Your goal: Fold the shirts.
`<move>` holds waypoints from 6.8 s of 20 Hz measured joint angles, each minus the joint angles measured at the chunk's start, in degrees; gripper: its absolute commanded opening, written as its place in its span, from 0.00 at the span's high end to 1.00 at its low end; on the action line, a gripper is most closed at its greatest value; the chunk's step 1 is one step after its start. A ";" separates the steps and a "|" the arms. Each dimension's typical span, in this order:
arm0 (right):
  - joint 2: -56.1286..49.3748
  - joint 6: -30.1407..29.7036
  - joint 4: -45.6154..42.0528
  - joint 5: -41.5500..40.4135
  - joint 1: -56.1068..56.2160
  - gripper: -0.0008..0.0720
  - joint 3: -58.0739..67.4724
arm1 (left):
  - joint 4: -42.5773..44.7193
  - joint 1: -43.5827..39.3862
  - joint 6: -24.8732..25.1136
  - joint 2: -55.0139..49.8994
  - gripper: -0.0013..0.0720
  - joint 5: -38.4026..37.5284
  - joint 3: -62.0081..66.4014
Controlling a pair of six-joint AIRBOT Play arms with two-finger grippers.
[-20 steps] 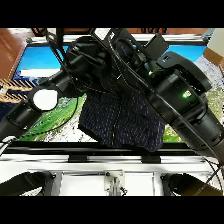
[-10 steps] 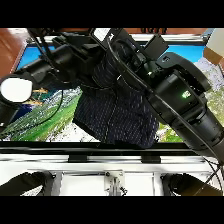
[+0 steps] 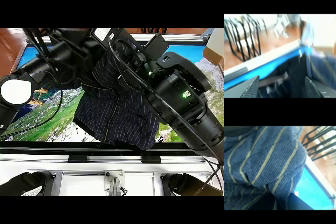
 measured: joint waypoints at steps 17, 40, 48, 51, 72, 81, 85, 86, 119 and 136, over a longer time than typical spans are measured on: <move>0.00 0.04 0.61 0.52 0.00 0.84 0.00 | -0.11 -6.82 -8.48 -9.73 0.53 20.81 0.00; 13.66 6.19 3.13 0.28 -0.20 0.23 0.09 | 0.46 1.22 -10.67 -4.09 0.91 19.06 0.15; 14.14 -2.08 32.35 -1.01 -13.62 0.09 -0.02 | 0.31 2.01 -7.19 1.55 0.91 13.99 0.94; 9.66 -10.40 46.64 -3.91 -19.23 0.09 -0.04 | 0.37 2.47 -5.01 2.71 0.91 9.25 0.96; 10.99 -21.27 60.57 1.22 -23.41 0.22 -0.02 | 0.94 9.49 -3.04 4.39 0.91 6.12 0.98; 5.51 -26.43 66.49 -3.91 -23.32 0.10 -0.09 | 0.26 9.20 -4.26 7.43 0.91 3.04 1.03; 3.96 -33.31 70.31 -10.08 -23.34 0.10 -0.09 | 0.15 9.11 -4.66 8.72 0.91 0.94 1.03; 3.67 -34.51 70.99 -11.17 -23.39 0.10 -0.04 | 0.11 9.03 -4.68 8.92 0.91 0.42 1.01; 16.52 4.42 14.75 -19.32 -26.58 0.84 -0.07 | -3.32 -4.79 -4.55 17.99 0.17 8.09 0.98; 19.04 23.28 -5.01 -18.18 -68.19 0.84 -0.02 | -3.19 3.91 -4.50 18.69 0.17 8.41 0.98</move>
